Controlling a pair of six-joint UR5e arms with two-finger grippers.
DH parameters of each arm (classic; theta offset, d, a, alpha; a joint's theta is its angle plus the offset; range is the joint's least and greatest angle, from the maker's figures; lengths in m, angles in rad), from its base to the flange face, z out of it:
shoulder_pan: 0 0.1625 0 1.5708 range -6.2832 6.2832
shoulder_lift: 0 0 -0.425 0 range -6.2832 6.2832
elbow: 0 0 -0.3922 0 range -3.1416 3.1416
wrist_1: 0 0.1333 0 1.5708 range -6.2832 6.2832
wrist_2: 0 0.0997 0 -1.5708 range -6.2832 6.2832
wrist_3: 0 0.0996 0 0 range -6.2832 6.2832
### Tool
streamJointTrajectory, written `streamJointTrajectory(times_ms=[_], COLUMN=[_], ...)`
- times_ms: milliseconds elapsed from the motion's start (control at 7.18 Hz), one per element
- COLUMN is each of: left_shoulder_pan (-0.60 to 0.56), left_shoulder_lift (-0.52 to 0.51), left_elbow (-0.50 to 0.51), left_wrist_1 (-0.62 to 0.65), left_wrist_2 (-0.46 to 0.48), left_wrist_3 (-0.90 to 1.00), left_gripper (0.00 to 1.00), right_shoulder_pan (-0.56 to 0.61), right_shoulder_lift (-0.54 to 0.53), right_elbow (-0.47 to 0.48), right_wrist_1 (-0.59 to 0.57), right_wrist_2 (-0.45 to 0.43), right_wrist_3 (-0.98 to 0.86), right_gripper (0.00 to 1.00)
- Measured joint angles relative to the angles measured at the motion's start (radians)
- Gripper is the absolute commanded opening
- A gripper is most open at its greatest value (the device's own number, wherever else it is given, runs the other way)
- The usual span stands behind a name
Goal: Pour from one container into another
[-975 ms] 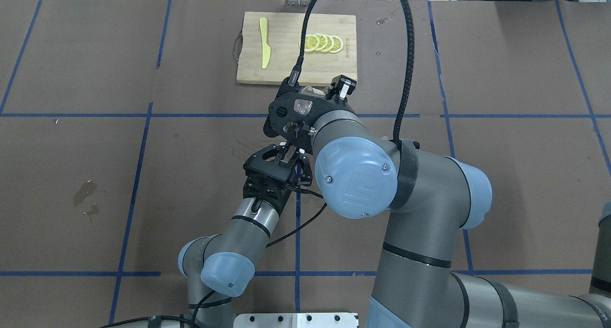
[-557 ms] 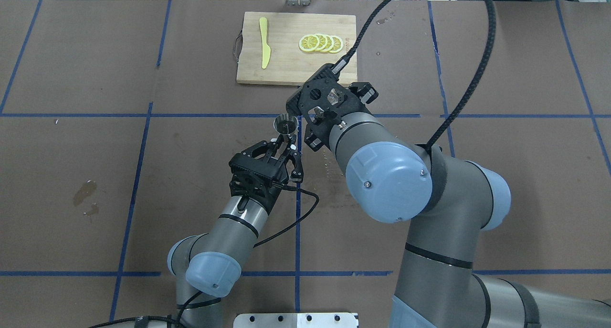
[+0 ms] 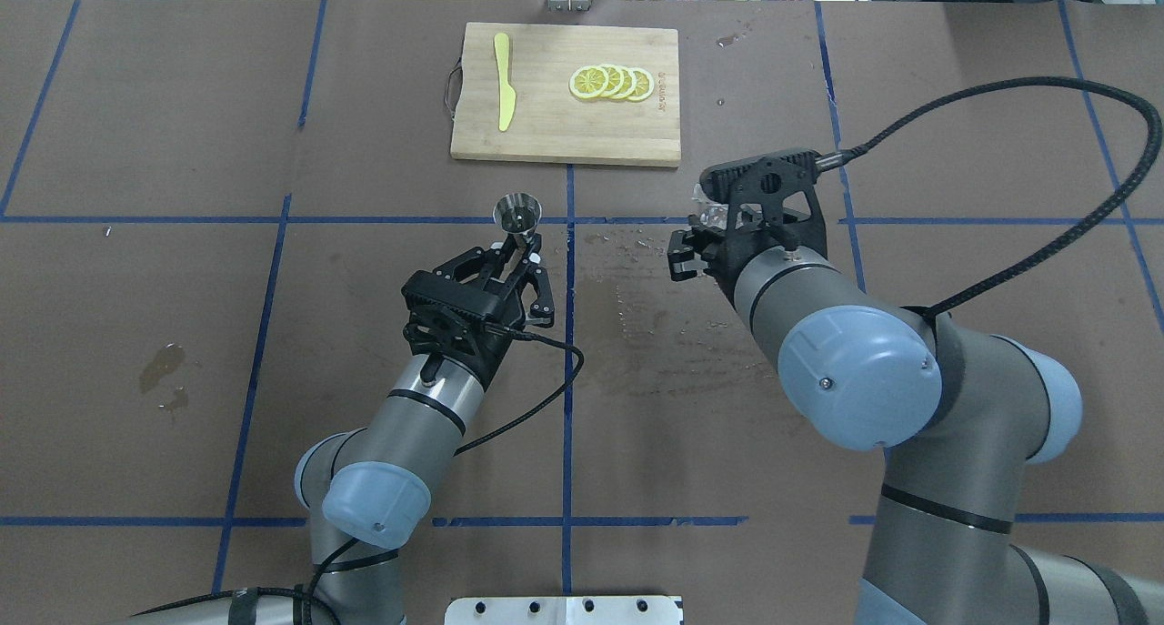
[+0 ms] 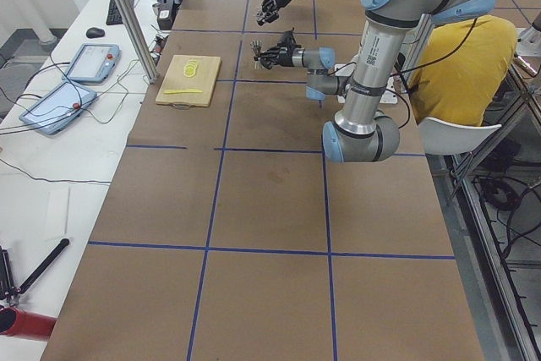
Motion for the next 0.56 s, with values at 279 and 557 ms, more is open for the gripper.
streamJointTrajectory(times_ms=[279,557], left_shoulder_pan=[-0.034,-0.065], left_shoulder_lift=[0.074,0.127], left_elbow=[-0.011,-0.019], left_wrist_1=[0.000,-0.001], left_wrist_2=[-0.002,-0.010], left_wrist_3=[-0.024,-0.093], left_gripper=[0.00,0.00], right_shoulder_pan=[-0.002,-0.010], right_shoulder_lift=[-0.119,-0.208], right_elbow=[0.016,0.016], right_wrist_1=[0.000,0.002], right_wrist_2=[-0.092,-0.159], right_wrist_3=[0.226,0.390], right_gripper=[0.00,0.00])
